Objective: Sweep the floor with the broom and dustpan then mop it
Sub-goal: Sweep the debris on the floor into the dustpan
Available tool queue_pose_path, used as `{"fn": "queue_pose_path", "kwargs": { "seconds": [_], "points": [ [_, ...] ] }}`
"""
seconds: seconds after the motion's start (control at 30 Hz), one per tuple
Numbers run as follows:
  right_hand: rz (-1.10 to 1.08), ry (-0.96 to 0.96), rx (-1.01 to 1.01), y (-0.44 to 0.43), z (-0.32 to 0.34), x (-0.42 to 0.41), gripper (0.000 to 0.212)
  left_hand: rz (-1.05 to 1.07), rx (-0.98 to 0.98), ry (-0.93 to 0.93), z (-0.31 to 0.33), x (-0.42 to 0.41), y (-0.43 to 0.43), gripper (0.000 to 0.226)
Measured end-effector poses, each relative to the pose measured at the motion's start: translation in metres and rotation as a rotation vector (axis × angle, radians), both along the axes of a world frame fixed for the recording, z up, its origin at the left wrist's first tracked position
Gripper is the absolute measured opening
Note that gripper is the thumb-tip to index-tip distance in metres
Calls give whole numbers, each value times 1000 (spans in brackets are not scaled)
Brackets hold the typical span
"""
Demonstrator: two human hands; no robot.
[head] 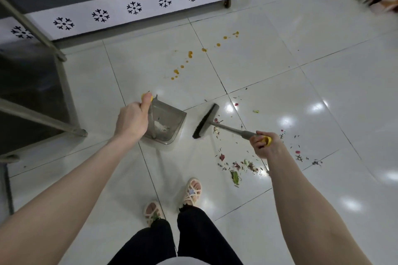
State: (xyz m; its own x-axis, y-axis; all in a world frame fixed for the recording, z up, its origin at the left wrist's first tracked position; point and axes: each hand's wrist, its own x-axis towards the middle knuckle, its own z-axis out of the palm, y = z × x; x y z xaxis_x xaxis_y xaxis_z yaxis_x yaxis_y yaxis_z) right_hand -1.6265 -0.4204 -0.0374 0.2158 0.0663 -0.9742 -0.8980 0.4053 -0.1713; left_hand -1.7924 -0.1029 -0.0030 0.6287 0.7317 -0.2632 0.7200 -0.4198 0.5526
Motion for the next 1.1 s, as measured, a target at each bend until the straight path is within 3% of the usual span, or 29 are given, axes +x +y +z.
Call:
{"fn": "queue_pose_path", "kwargs": {
  "seconds": [0.17, 0.47, 0.7, 1.1],
  "points": [
    [-18, 16, -46, -40, 3, 9, 10, -7, -32, -3, -2, 20, -24, 73],
    [198, -78, 53, -31, 31, 43, 14, -17, -10, -47, 14, 56, -38, 76],
    [191, -70, 133, 13, 20, 64, 20, -80, 21, -107, 38, 88, -12, 75],
    [87, 20, 213, 116, -24, 122, 10, -196, 35, -99, 37, 183, 71, 81]
  ]
}}
